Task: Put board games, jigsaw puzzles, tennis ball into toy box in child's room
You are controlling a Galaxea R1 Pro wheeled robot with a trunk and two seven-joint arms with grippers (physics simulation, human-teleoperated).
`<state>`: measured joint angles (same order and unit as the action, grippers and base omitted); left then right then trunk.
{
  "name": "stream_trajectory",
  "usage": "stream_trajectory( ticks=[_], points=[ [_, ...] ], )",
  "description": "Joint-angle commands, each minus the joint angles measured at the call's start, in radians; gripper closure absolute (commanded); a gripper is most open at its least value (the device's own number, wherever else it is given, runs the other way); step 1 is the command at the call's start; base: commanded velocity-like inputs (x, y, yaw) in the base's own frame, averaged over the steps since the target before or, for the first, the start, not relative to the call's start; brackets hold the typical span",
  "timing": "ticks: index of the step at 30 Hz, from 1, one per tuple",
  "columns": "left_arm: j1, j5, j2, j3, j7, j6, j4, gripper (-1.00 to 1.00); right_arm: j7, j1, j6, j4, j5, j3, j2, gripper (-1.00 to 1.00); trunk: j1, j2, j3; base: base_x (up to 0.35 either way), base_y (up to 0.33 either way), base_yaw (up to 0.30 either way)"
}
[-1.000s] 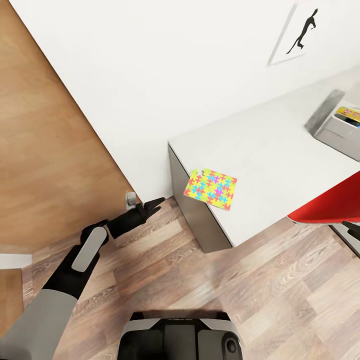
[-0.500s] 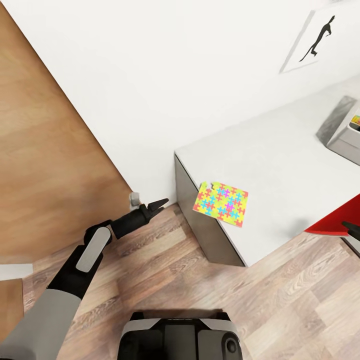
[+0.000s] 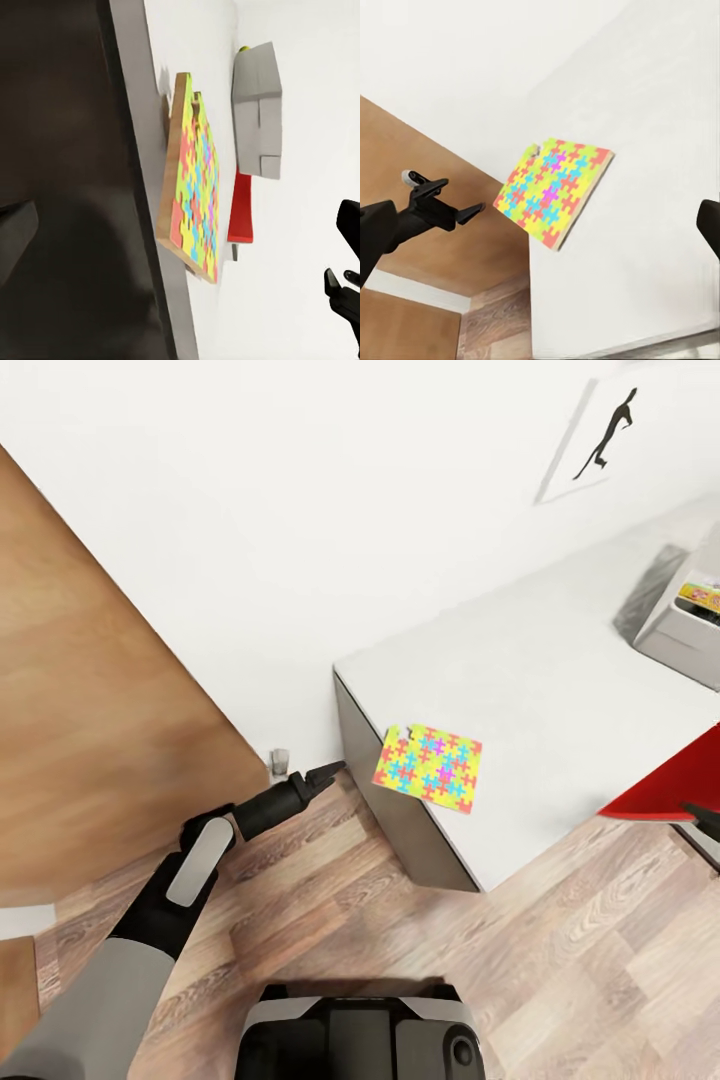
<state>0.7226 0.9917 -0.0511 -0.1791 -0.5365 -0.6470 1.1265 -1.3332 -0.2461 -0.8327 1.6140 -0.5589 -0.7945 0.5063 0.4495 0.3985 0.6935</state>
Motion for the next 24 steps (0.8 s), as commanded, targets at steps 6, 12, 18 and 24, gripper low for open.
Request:
stream_trajectory(
  ticks=[6, 12, 18, 24],
  points=[
    [0.001, 0.002, 0.010, -0.002, -0.008, 0.006, -0.017, -1.00, -0.001, -0.001, -0.008, 0.000, -0.002, 0.000, 0.000, -1.00, 0.001, 0.002, 0.001, 0.004, 0.002, -0.221],
    [0.001, -0.007, 0.026, -0.003, -0.016, 0.013, -0.029, -1.00, -0.002, -0.001, -0.008, 0.000, -0.002, 0.000, -0.001, -1.00, 0.001, 0.002, 0.001, 0.002, 0.001, -0.234],
    [0.002, -0.028, 0.039, -0.002, -0.023, 0.017, -0.035, -1.00, -0.004, 0.000, -0.008, 0.000, -0.002, 0.000, -0.001, -1.00, 0.001, 0.002, 0.001, 0.001, 0.000, -0.127],
    [0.002, -0.037, 0.043, -0.002, -0.027, 0.020, -0.037, -1.00, -0.004, 0.001, -0.008, 0.000, -0.003, 0.000, -0.001, -1.00, 0.001, 0.002, 0.001, 0.000, 0.000, -0.049]
  ],
)
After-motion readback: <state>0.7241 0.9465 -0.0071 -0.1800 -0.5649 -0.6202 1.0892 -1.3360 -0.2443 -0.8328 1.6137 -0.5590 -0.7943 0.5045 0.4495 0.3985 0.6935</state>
